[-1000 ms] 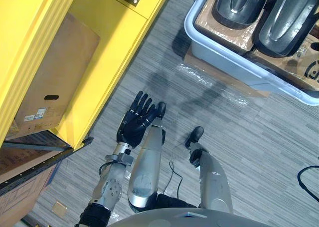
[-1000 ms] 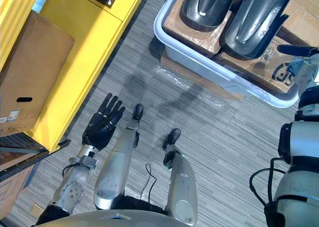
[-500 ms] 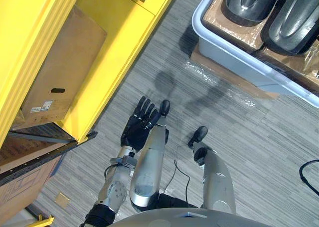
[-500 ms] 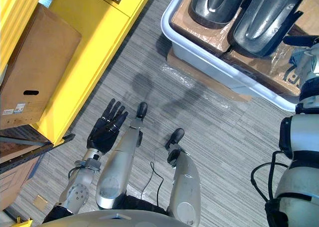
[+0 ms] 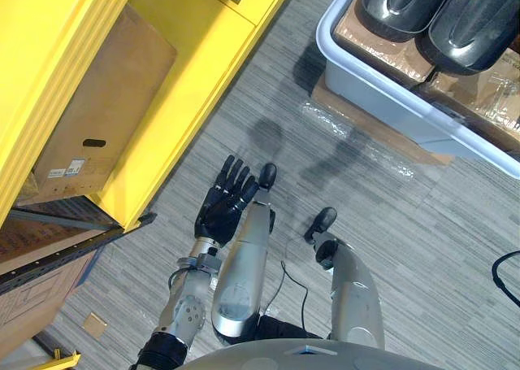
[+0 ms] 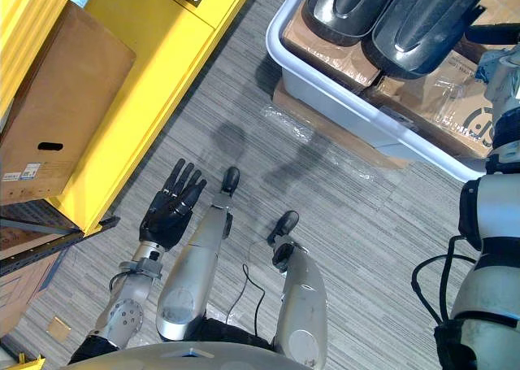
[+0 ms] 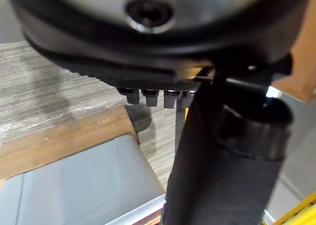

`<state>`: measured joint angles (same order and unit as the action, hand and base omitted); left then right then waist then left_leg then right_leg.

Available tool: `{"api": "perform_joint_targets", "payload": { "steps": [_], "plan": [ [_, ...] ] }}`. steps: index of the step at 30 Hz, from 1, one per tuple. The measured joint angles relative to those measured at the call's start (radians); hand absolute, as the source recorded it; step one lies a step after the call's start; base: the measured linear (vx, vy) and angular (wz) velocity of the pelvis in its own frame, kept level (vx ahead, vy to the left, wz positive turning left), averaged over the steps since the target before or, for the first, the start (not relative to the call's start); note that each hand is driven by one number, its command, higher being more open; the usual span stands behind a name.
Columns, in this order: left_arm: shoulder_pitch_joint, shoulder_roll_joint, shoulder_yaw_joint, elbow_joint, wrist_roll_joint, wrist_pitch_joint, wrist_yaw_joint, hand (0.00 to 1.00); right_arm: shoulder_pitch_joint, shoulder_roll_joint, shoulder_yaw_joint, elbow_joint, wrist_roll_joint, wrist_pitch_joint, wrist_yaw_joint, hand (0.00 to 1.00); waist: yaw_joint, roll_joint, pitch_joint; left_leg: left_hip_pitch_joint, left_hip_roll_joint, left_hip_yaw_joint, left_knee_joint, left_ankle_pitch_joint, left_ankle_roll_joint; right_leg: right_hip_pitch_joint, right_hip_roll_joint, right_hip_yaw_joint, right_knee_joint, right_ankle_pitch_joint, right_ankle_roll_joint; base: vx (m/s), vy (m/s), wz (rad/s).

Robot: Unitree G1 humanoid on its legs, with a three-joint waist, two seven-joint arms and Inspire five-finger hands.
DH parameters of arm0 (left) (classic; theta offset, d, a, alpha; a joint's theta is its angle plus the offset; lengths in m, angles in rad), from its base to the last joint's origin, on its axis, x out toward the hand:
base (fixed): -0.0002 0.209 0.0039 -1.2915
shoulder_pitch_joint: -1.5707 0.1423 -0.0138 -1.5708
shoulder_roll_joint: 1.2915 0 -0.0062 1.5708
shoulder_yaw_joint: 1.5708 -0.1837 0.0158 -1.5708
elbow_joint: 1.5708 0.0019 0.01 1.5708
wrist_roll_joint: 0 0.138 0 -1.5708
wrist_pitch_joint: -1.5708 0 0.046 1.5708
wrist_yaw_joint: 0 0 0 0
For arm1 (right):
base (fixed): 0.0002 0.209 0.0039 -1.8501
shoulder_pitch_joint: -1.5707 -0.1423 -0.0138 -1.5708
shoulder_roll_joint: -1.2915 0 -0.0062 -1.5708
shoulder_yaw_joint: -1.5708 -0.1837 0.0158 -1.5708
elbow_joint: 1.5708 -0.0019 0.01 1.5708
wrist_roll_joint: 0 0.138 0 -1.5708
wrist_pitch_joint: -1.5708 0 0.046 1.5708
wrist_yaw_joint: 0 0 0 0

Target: Walk over and take three plastic housings, then place them on the shelf

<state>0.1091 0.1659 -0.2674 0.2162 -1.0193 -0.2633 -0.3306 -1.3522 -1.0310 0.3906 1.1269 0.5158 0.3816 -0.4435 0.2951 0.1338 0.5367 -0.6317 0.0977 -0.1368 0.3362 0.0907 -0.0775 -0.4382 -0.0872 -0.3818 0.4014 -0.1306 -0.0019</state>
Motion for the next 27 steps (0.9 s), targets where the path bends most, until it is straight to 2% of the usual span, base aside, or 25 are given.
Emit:
{"api": "perform_joint_targets", "payload": {
  "steps": [7, 18, 21, 27],
  "plan": [
    [0.001, 0.000, -0.002, 0.000, -0.001, 0.000, 0.000, 1.00, 0.000, 0.002, 0.014, 0.000, 0.001, 0.000, 0.032, 1.00, 0.006, 0.000, 0.000, 0.006, -0.001, -0.001, -0.029, 0.021, -0.009, -0.007, -0.002, -0.003, 0.006, 0.003, -0.005, 0.03, -0.010, 0.01],
    [0.001, -0.001, -0.014, 0.003, -0.004, 0.000, 0.001, 1.00, 0.002, 0.014, 0.028, 0.019, 0.000, 0.003, 0.035, 1.00, 0.012, 0.001, 0.000, 0.013, -0.008, -0.007, -0.045, 0.030, -0.011, -0.010, -0.012, -0.012, 0.017, -0.012, -0.005, 0.03, -0.002, 0.03],
    [-0.002, -0.001, -0.033, 0.017, -0.004, -0.003, 0.002, 1.00, 0.004, 0.017, 0.028, 0.042, 0.000, 0.006, 0.043, 1.00, 0.022, 0.009, 0.000, 0.010, -0.010, -0.009, -0.046, 0.031, -0.010, -0.012, -0.014, -0.014, 0.016, -0.012, -0.005, 0.00, 0.000, 0.00],
    [-0.002, -0.004, -0.051, 0.023, -0.009, -0.005, 0.003, 1.00, 0.011, 0.019, 0.023, 0.096, -0.002, 0.052, 0.073, 1.00, 0.037, 0.015, -0.003, -0.014, -0.016, -0.024, -0.044, 0.032, -0.010, -0.025, -0.015, -0.029, 0.011, -0.014, -0.003, 0.04, 0.011, 0.07]
  ]
}}
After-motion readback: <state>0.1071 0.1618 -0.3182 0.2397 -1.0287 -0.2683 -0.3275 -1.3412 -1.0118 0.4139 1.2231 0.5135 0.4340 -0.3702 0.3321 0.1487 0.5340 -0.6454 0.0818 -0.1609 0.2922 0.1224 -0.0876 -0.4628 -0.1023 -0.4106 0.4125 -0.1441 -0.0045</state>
